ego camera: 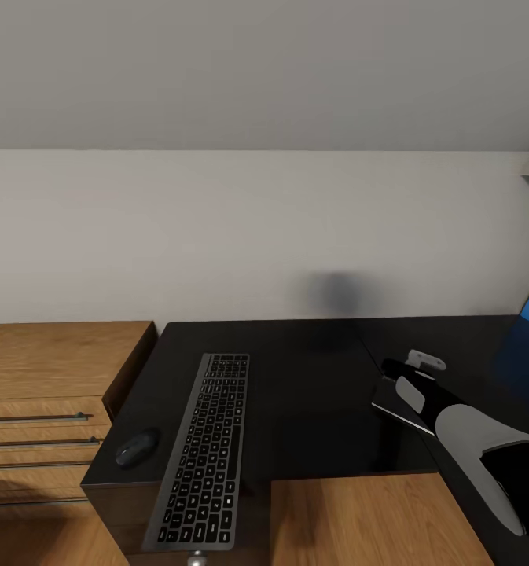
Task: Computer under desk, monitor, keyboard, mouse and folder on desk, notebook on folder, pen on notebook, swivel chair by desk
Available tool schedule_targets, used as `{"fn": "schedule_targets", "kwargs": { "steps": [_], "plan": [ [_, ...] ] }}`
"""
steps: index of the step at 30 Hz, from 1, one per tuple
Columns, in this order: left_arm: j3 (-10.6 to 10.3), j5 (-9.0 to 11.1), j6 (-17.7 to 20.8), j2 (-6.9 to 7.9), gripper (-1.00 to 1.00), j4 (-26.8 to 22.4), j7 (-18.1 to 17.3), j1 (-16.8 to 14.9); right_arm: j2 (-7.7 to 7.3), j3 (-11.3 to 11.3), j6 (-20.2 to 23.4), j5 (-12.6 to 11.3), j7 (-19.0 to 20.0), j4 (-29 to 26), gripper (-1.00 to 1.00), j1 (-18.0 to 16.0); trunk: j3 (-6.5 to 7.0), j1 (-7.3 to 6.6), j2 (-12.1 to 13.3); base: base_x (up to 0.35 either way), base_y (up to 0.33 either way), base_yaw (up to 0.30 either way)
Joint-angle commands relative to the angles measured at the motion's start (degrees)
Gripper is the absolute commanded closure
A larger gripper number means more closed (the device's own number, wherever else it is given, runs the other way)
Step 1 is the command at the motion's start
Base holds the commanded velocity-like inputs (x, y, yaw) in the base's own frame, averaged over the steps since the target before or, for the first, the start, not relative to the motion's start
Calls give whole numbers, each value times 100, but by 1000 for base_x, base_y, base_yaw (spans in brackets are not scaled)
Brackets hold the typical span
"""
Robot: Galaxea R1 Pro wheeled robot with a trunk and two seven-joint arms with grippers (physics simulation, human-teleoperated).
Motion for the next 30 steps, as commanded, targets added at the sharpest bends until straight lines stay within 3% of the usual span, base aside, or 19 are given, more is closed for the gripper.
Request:
{"fn": "schedule_targets", "kwargs": {
  "steps": [1,4,16,24,30],
  "plan": [
    [-12,42,-18,4,-100,-6,16,3,-2,51,-10,-59,-22,-7,-100,-3,-4,0,-3,0,0,0],
    [-12,42,-22,3,-100,-5,16,9,-13,53,-15,-52,-9,14,-100,-3,-4,0,-3,0,0,0],
    [-13,42,-26,3,-100,-2,17,9,-21,52,5,-50,-19,33,-100,-4,-220,263,-484,0,0,0],
    [-12,40,-26,3,-100,26,20,9,-26,52,10,-50,-10,36,-100,-2,-220,263,-484,0,0,0],
    [-12,35,-33,3,-100,38,23,9,-26,43,24,-59,-14,36,-100,-3,-328,395,-724,0,0,0]
  ]
}}
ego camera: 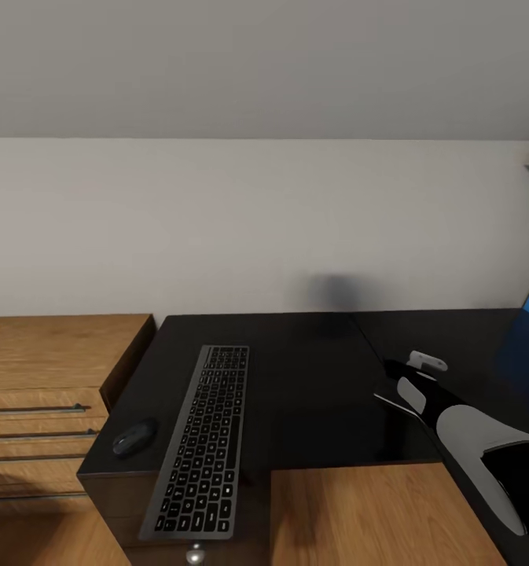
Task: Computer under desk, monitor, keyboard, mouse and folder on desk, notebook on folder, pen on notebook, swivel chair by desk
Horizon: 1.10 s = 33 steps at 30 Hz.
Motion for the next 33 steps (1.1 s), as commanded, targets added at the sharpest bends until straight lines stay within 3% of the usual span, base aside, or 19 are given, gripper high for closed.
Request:
{"fn": "schedule_targets", "kwargs": {
  "steps": [1,11,15,20,33],
  "plan": [
    [-12,43,-18,4,-100,-4,16,1,-4,48,-2,-56,-27,-7,-100,-3,-5,0,-4,0,0,0],
    [-12,48,-19,4,-100,6,16,1,-34,42,9,-68,-30,1,-100,-2,-5,0,-4,0,0,0],
    [-12,48,-15,4,-100,8,18,1,-37,41,20,-73,-30,2,-100,-2,-77,88,-164,0,0,0],
    [-12,52,-10,4,-100,15,24,1,-38,44,19,-73,-30,2,-100,-1,-77,88,-164,0,0,0],
    [-3,40,-31,12,-100,327,25,1,-32,50,46,-85,-30,2,-100,-3,-77,88,-164,0,0,0]
  ]
}}
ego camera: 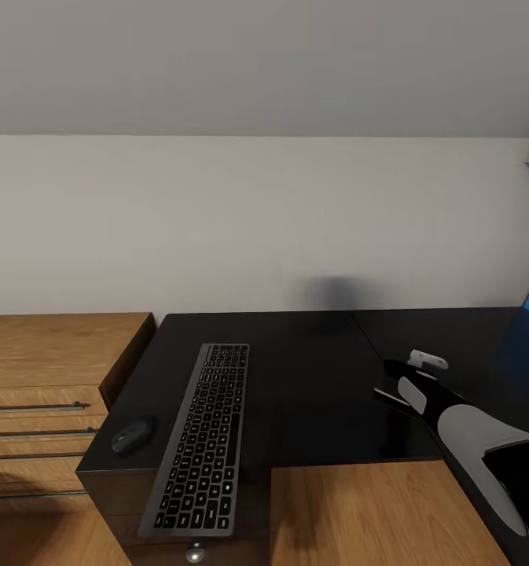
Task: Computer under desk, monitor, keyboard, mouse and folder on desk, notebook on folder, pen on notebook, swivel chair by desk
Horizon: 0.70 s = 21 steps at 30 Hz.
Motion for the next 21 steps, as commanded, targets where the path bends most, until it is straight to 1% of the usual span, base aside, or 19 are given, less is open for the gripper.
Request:
{"fn": "schedule_targets", "kwargs": {
  "steps": [1,4,9,12,21],
  "plan": [
    [-13,42,-18,4,-100,1,15,0,-1,-64,21,-173,-15,27,-100,8,-7,1,-1,0,0,0],
    [-12,42,-21,4,-100,19,15,0,0,-62,98,-176,-10,27,-100,10,-7,1,-1,-54,2,0],
    [-12,42,-23,4,-100,34,15,0,1,-65,138,-176,-7,27,-100,10,-7,1,-1,-154,48,0],
    [-14,38,-23,4,-100,36,9,0,2,-63,142,-171,-13,27,-100,9,-7,1,-1,-28,18,0],
    [-19,33,-23,4,-100,55,6,0,4,-62,145,-169,-21,27,-100,10,-7,1,-1,-134,244,0]
  ]
}}
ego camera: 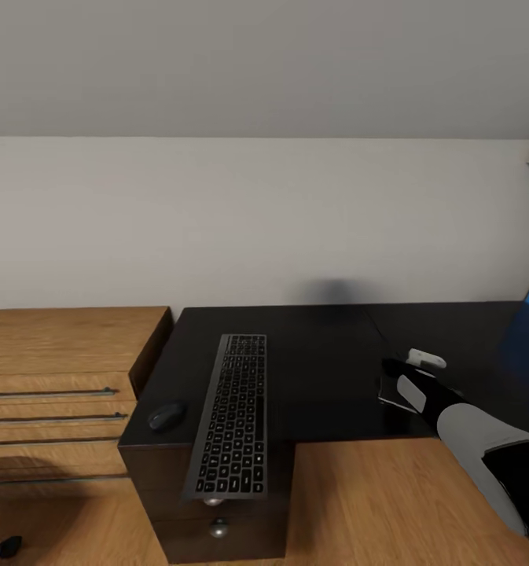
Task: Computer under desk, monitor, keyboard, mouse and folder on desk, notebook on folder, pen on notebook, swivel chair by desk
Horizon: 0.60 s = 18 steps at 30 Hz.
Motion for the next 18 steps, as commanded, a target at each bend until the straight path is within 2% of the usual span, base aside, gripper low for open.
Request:
{"fn": "schedule_targets", "kwargs": {
  "steps": [1,11,18],
  "plan": [
    [-16,43,-19,4,-100,1,16,-1,2,-57,13,-151,-20,104,-100,13,-6,-1,-2,-144,276,0],
    [-17,43,-19,4,-100,5,16,-1,3,-57,12,-151,-21,104,-100,15,-6,-1,-2,-153,256,0],
    [-17,35,-19,4,-100,14,16,-1,4,-57,11,-151,-21,104,-100,18,-6,-1,-2,-48,24,0]
  ]
}}
